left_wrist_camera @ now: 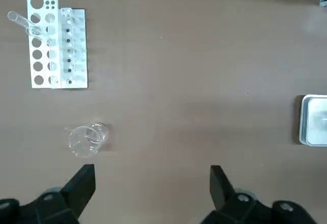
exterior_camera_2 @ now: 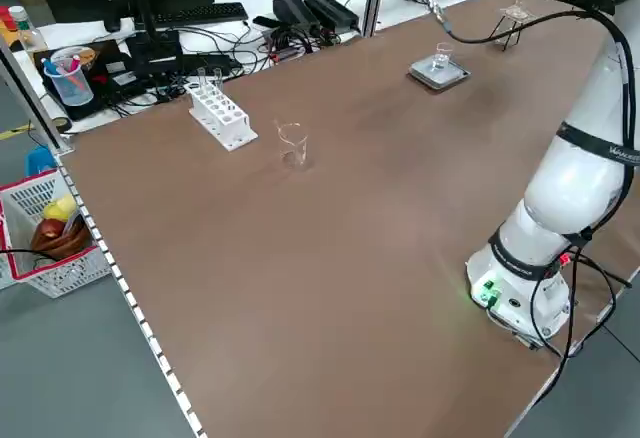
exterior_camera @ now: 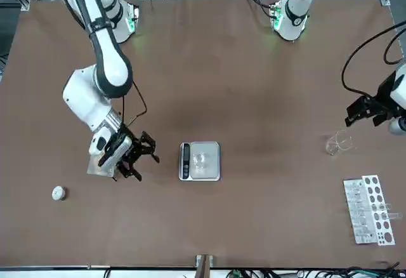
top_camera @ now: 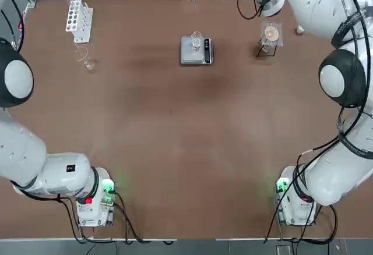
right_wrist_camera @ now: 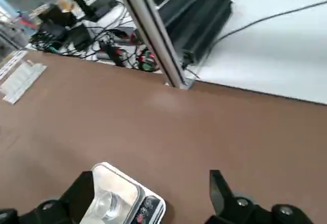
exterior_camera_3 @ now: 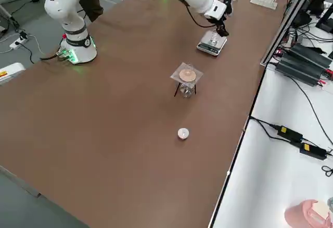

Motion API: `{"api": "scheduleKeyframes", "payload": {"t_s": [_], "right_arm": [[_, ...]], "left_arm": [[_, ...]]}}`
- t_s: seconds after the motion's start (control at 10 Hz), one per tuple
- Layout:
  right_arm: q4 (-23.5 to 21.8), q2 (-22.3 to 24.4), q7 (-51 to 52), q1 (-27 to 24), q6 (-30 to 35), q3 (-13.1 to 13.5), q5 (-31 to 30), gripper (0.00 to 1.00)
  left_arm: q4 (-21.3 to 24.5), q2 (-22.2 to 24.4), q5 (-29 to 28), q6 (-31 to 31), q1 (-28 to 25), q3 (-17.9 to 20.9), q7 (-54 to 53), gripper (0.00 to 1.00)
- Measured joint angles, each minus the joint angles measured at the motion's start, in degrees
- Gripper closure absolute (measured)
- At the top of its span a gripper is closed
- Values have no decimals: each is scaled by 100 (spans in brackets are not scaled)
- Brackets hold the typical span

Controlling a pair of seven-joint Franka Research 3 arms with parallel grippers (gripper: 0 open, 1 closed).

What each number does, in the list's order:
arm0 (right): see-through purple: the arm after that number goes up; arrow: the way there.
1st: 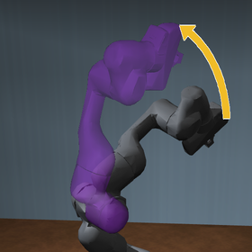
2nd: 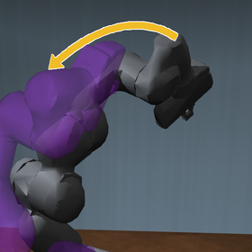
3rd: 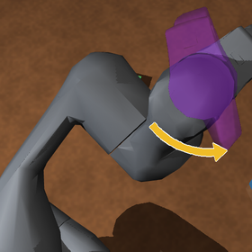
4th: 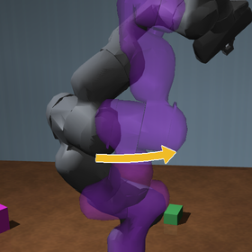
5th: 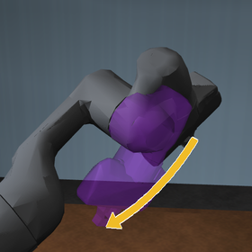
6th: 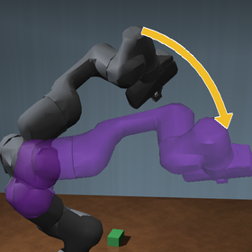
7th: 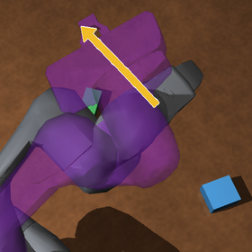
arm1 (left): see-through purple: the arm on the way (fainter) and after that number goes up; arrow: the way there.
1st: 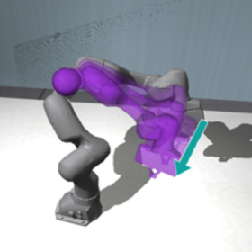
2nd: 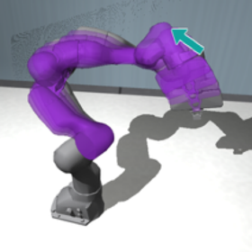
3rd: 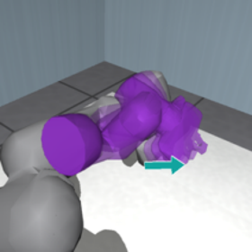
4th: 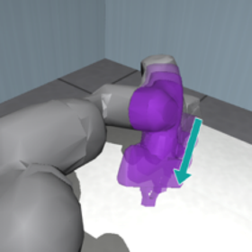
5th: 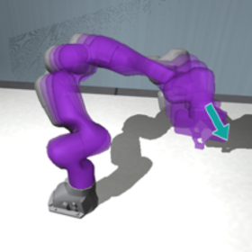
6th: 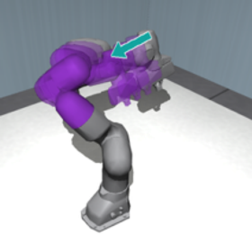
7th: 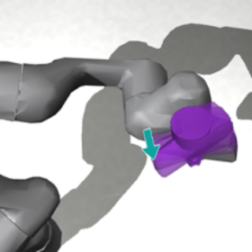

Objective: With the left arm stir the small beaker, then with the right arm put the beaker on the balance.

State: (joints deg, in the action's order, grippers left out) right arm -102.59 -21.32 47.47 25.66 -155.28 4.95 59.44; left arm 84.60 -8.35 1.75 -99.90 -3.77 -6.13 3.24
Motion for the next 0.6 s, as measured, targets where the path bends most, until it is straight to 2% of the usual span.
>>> {"api": "scheduleKeyframes", "payload": {"t_s": [0.3,0.4,0.6], "right_arm": [[239,264,-2531,-153,597,107,-2004,0],[288,370,-3103,-257,949,113,-2506,0],[454,506,-3679,-485,1892,209,-3084,0]], "left_arm": [[-4,0,0,0,1,-8,0,1],[-5,0,0,0,1,-9,0,1],[-5,0,0,0,1,-11,0,1]]}}
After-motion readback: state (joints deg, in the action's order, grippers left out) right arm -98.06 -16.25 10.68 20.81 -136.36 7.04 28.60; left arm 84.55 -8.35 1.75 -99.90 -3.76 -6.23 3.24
